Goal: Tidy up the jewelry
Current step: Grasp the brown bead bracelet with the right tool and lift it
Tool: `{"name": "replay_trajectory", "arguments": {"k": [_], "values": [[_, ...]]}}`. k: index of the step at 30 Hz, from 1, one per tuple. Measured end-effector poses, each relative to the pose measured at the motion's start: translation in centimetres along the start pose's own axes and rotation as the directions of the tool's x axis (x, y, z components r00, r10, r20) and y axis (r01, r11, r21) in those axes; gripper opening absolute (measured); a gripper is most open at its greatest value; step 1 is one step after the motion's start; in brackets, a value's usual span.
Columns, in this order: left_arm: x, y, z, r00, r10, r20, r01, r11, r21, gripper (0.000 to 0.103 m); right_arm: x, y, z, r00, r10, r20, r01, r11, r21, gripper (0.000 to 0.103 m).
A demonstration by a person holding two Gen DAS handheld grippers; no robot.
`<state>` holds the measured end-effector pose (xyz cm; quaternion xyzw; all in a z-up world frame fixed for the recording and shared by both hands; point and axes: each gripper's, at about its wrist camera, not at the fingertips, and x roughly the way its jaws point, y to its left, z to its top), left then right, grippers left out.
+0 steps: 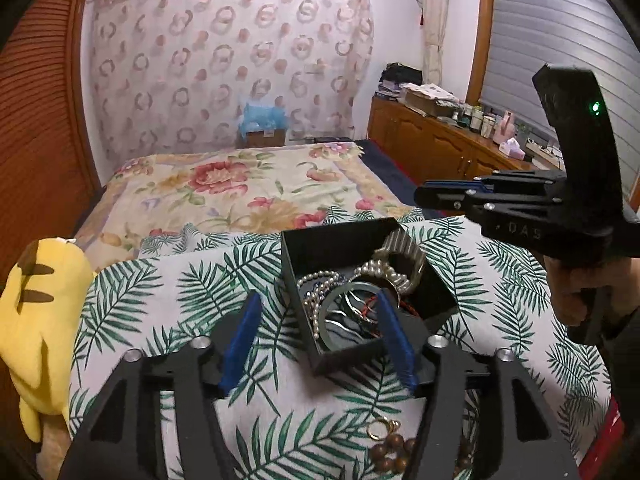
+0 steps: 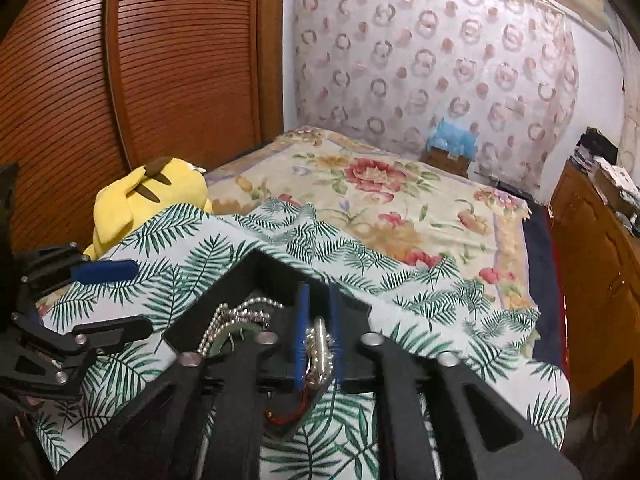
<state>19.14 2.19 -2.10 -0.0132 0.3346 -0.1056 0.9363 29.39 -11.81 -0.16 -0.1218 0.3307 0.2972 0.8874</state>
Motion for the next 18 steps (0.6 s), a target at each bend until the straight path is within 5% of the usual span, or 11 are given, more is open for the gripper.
{"name": "replay_trajectory", "arguments": {"k": [3,5,11,18], "values": [[-0.8,-0.2,-0.6,1.000,0.002,0.007,-0.002,1.000,0.001,0.065,-1.0,0.1,-0.8,1.000,-0.001,0.015,0.001,1.000,0.015,0.033],[-1.3,-0.4,-0.9,1.000,0.011,0.009,-0.011,1.000,0.004,0.079,-1.6,0.2,-1.4,1.000,-0.001,0.019,0.001,1.000,0.023,0.033],[-2.9,-0.7,-2.4,1.000,0.019,0.023,-0.019,1.000,0.004,0.094,-3.8,1.4,-3.9,1.000,0.007,0.029,-0.008,0.999,0.041,0.033],[-4.6,-1.1,-4.4,1.000,0.022,0.013,-0.022,1.000,0.001,0.095,-5.4,3.2,-7.7,1.000,0.028,0.010,-0.028,0.998,0.057,0.034]]}}
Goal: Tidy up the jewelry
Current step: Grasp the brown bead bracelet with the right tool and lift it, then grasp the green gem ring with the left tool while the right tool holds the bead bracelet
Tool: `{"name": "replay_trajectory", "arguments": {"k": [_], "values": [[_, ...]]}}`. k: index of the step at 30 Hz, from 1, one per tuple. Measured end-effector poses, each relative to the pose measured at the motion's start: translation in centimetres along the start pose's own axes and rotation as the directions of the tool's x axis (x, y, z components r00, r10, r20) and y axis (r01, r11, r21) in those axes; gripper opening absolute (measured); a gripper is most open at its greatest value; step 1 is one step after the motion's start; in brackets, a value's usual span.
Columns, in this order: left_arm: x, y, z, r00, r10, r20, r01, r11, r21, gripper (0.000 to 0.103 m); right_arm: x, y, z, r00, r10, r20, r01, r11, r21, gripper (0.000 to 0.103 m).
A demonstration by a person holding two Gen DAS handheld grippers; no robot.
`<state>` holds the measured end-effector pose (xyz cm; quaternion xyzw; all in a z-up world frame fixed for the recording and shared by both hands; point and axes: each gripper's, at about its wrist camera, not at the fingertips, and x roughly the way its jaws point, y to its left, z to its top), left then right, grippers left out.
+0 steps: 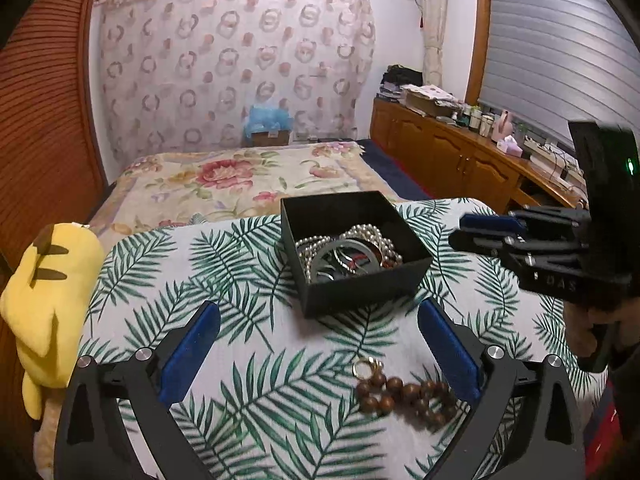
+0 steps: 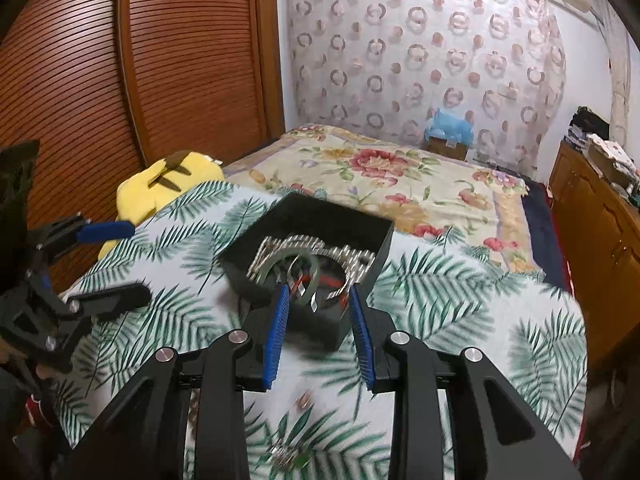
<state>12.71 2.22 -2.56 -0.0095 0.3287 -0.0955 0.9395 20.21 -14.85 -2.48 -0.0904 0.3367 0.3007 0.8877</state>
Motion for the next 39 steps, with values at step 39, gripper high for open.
{"name": "replay_trajectory", "arguments": {"k": [39], "values": [[-0.4,1.0,-7.4,0.992,-0.020,-0.124,0.012,0.998,-0.066,0.095,-0.4,5.0,-4.9,0.979,0.190,-0.070,-0.188,0.982,0.027,0.017]]}}
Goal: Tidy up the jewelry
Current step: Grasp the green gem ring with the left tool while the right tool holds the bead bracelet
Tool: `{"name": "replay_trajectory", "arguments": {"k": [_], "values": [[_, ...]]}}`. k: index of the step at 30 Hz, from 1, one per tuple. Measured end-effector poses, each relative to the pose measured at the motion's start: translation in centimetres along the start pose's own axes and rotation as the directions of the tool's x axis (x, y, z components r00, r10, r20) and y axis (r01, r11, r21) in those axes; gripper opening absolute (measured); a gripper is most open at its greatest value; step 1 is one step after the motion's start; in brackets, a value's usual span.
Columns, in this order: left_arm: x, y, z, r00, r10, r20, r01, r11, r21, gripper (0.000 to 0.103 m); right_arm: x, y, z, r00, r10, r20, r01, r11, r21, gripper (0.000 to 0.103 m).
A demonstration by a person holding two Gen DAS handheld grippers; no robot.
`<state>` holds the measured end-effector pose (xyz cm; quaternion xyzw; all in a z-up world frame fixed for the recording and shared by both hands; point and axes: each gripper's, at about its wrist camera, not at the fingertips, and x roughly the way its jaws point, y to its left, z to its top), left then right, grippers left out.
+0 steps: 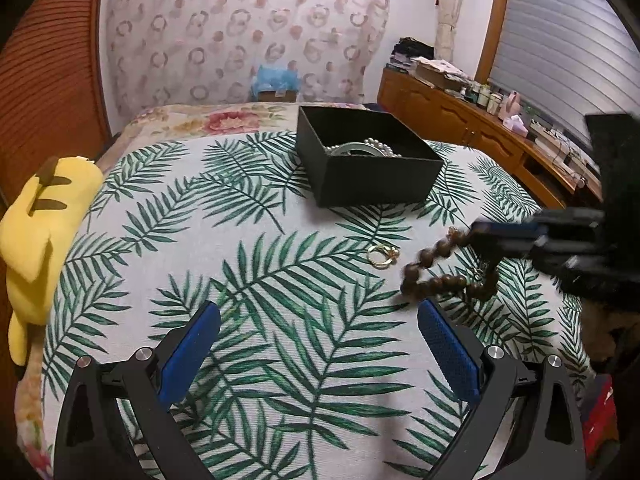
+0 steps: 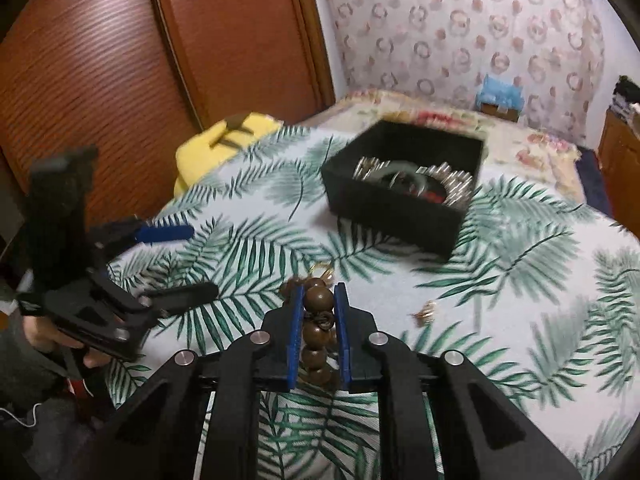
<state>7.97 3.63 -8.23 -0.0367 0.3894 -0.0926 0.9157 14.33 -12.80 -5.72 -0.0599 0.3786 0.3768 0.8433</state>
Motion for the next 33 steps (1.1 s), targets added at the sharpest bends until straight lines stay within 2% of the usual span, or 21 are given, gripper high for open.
{"name": "replay_trajectory", "arguments": {"k": [8,13,21,22,23,25,29,33], "values": [[1.2,-2.5,0.6,1.000,-0.027,-0.013,0.027,0.999,0.038,0.095,-5.9,-2.2,0.5,0.989,-0.071,0.132,0.069,0.997,0.021,0.017],[2.2,-4.7,1.0,0.998,-0.047,-0.032,0.049,0.996,0.075,0.095,-8.1,-4.5,-0.2,0.978,-0.132,0.161,0.126,0.991,0.052,0.017],[4.0,-9.0,1.9,0.993,-0.097,-0.061,0.105,0.982,0.155,0.094,-9.3,-7.2,-2.2,0.970,-0.189,0.155,0.176,0.980,0.094,0.017],[4.2,-9.7,2.0,0.992,-0.106,-0.067,0.116,0.979,0.169,0.091,-9.4,-7.5,-2.4,0.968,-0.199,0.155,0.186,0.978,0.098,0.017],[4.4,-10.4,2.1,0.990,-0.115,-0.080,0.128,0.975,0.184,0.083,-9.5,-7.8,-2.6,0.966,-0.207,0.154,0.193,0.976,0.102,0.017],[4.8,-11.5,2.1,0.986,-0.131,-0.099,0.149,0.968,0.202,0.072,-9.6,-8.4,-3.0,0.965,-0.216,0.151,0.200,0.973,0.113,0.017],[5.1,-13.7,1.9,0.982,-0.152,-0.113,0.177,0.951,0.252,0.057,-9.8,-9.3,-3.6,0.962,-0.234,0.143,0.216,0.968,0.129,0.017],[6.0,-14.8,2.0,0.976,-0.166,-0.144,0.199,0.945,0.260,0.042,-9.6,-10.1,-4.3,0.962,-0.243,0.128,0.225,0.964,0.142,0.017]]}}
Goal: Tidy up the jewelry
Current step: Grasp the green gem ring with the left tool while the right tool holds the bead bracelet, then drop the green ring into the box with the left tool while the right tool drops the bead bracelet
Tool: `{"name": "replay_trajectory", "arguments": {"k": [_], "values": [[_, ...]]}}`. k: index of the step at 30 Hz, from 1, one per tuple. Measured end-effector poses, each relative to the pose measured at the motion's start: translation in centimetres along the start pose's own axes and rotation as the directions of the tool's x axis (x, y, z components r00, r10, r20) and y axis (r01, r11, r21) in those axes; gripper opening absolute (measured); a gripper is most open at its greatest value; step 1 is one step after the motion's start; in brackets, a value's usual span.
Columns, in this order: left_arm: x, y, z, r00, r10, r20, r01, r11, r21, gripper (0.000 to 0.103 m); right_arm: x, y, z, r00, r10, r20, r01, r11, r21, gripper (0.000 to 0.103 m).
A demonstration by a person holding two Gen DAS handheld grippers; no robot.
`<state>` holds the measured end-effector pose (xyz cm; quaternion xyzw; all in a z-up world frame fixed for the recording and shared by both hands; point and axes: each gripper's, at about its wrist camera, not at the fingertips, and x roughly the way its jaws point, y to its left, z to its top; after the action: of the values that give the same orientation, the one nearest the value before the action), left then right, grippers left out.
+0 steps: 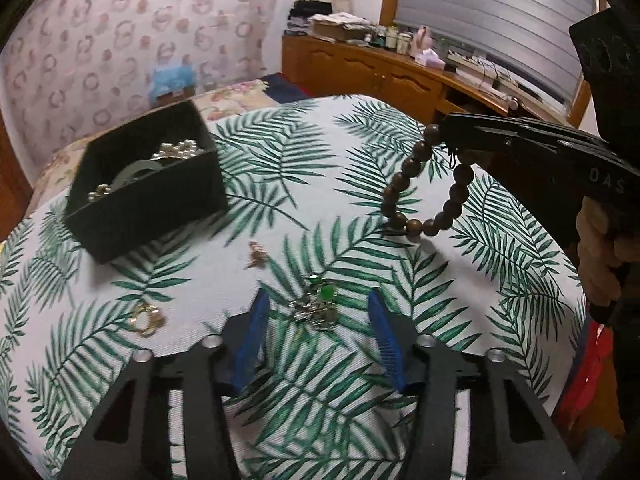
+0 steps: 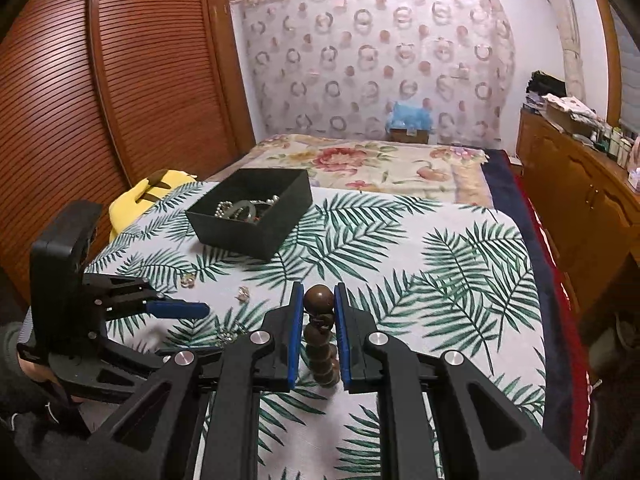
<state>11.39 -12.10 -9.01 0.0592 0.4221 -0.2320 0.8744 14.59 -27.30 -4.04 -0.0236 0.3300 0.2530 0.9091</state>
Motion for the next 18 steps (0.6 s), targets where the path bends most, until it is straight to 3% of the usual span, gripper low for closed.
{"name": "replay_trajectory", "arguments": {"k": [3,14,16,18], "values": [[0.7,-0.4,0.5,1.000,-0.008,-0.006,0.008,1.000,0.007,0.027,0.0,-0.2,-0.4,1.000,-0.005,-0.006,0.005,1.000,0.003,0.017],[2.2,-1.0,0.8,0.998,0.038,-0.047,-0.036,0.998,0.050,0.021,0.5,-0.6,-1.1,1.000,-0.009,-0.023,0.009,1.000,0.012,0.017],[2.2,-1.1,0.7,0.997,0.062,-0.042,-0.059,0.995,0.075,0.011,0.6,-0.5,-1.1,1.000,-0.007,-0.027,0.007,1.000,0.010,0.017],[2.1,-0.9,0.8,0.998,0.050,-0.043,-0.047,0.996,0.073,0.010,0.8,-0.3,-1.1,1.000,-0.005,-0.030,0.005,1.000,0.008,0.017]]}}
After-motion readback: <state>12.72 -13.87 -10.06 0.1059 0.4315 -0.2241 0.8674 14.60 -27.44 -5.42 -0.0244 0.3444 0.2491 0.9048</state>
